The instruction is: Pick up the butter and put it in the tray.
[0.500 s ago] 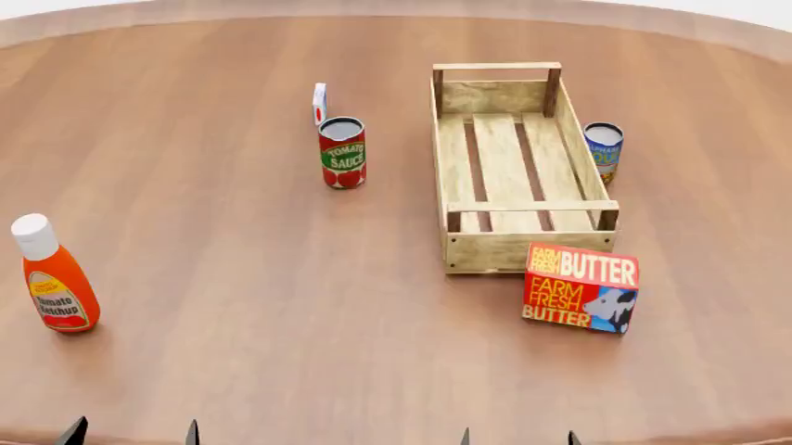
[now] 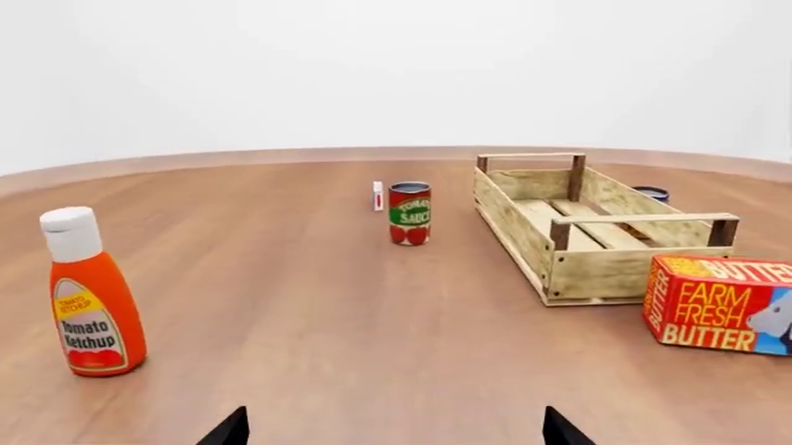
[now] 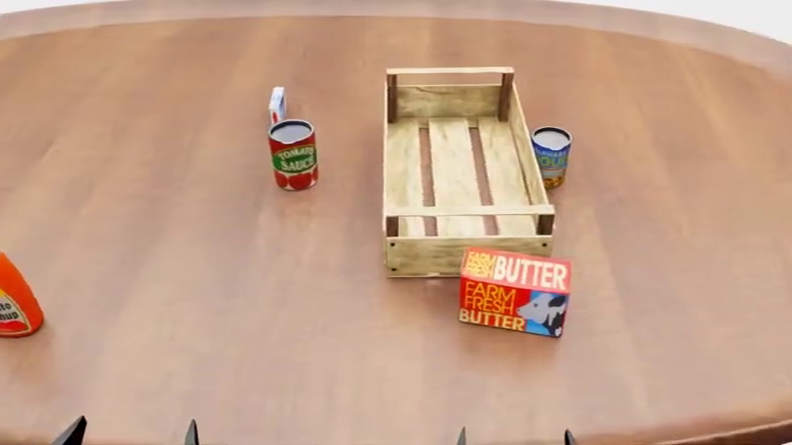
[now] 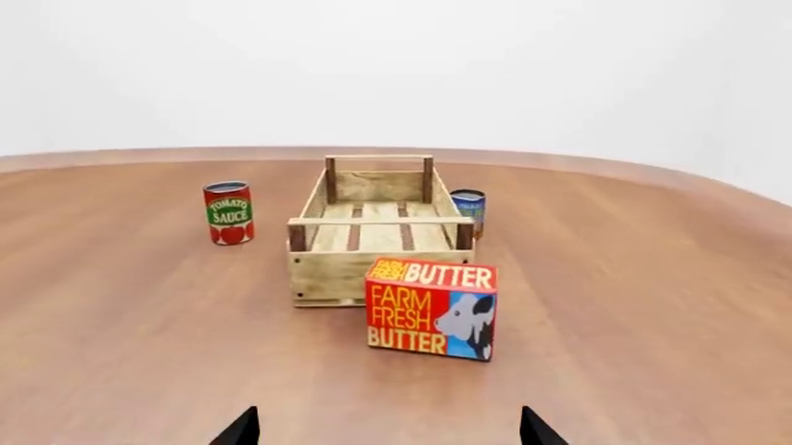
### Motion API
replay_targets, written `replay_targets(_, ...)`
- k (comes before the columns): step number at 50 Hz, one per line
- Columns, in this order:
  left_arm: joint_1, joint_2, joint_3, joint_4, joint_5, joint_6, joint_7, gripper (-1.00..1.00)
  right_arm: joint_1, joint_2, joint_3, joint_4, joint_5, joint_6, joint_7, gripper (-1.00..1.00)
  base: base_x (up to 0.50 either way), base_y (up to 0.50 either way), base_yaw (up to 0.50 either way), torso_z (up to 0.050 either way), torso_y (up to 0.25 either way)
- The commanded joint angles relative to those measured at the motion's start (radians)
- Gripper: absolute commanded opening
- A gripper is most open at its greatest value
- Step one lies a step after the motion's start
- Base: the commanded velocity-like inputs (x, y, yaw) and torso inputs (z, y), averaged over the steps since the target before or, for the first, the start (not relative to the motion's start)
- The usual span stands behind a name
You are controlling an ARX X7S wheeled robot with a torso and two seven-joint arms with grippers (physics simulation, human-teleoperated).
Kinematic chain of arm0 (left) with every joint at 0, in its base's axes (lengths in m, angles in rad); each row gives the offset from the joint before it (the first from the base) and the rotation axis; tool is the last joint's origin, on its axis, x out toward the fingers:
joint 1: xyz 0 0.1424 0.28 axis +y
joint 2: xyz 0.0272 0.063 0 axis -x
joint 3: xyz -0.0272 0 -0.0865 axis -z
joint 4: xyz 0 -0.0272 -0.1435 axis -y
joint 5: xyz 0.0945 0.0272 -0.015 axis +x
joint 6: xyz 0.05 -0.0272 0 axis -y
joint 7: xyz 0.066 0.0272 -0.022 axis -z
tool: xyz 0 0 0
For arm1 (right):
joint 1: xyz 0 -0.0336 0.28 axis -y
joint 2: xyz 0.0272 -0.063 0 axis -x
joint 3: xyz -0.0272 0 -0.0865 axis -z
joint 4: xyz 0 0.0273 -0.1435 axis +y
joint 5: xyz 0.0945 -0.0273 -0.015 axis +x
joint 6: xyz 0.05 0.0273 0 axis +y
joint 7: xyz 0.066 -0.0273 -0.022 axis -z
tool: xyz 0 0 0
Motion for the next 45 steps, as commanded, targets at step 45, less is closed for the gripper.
replay_targets(45,-0.011,-0.062,0.071,-0.021,-0.061,0.015,-0.080,1.00,0.020,0.049,-0.071,0.030,0.037,0.016,0.097,1.00,0.13,-0.16,0.00,0.000,0.000)
